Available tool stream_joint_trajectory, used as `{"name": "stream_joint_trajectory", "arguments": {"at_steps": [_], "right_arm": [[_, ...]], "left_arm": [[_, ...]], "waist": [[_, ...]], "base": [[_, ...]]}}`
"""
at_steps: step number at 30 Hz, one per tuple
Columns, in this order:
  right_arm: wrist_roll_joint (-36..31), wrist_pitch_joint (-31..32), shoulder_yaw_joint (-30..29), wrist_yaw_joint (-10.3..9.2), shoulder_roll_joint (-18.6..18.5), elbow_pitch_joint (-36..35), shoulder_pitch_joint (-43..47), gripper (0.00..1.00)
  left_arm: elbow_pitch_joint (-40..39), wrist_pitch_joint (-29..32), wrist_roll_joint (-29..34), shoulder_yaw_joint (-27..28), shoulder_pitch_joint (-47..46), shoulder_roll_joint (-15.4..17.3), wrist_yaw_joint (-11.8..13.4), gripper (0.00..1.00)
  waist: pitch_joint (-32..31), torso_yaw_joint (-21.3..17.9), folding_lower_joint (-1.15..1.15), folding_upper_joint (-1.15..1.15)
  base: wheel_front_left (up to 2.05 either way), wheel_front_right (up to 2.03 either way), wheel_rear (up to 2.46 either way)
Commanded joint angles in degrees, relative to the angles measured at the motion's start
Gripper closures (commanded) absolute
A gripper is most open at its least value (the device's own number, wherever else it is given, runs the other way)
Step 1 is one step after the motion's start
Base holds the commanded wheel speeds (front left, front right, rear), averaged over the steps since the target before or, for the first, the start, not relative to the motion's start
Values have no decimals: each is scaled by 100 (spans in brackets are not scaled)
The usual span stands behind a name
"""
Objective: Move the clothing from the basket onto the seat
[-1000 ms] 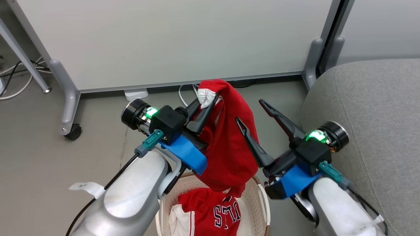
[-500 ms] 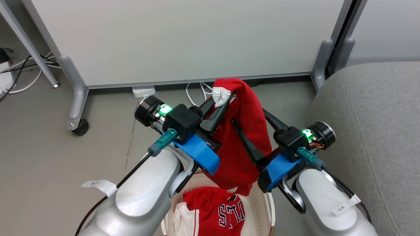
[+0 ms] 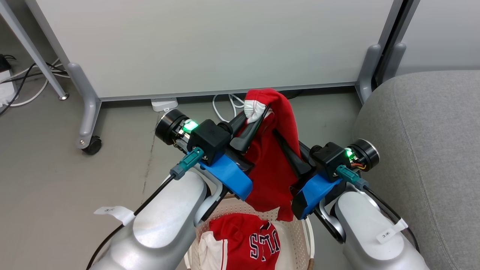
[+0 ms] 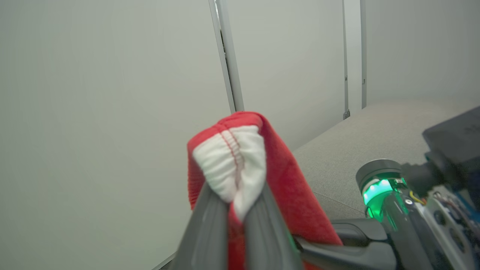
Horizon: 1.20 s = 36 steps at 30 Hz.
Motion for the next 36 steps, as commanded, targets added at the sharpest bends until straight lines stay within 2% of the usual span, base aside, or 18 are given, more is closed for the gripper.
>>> {"name": "stream_joint_trajectory", "arguments": {"at_steps": [1,22,23,25,36], "right_arm": [[53,-4,13,3,15,-17,-65,100],[202,-4,69,3,17,-99,0,100],[207,-4,69,2,17,-102,0,100],[217,-4,64,3,17,-105,2,100],[270,-4,-187,2,14,-229,140,100]], "left_arm": [[-16,-28,-20,-10,-74,30,-9,100],[5,-28,23,-3,-53,82,-10,100],[9,-28,40,14,-52,79,-10,69],[24,-28,68,33,-38,70,-10,0],[90,-28,156,90,124,100,-10,0]], "waist": [[-2,-1,0,0],[21,-21,0,0],[22,-21,0,0],[22,-22,0,0],[25,-52,0,0]], "base": [[0,0,0],[0,0,0],[0,0,0],[0,0,0],[0,0,0]]}}
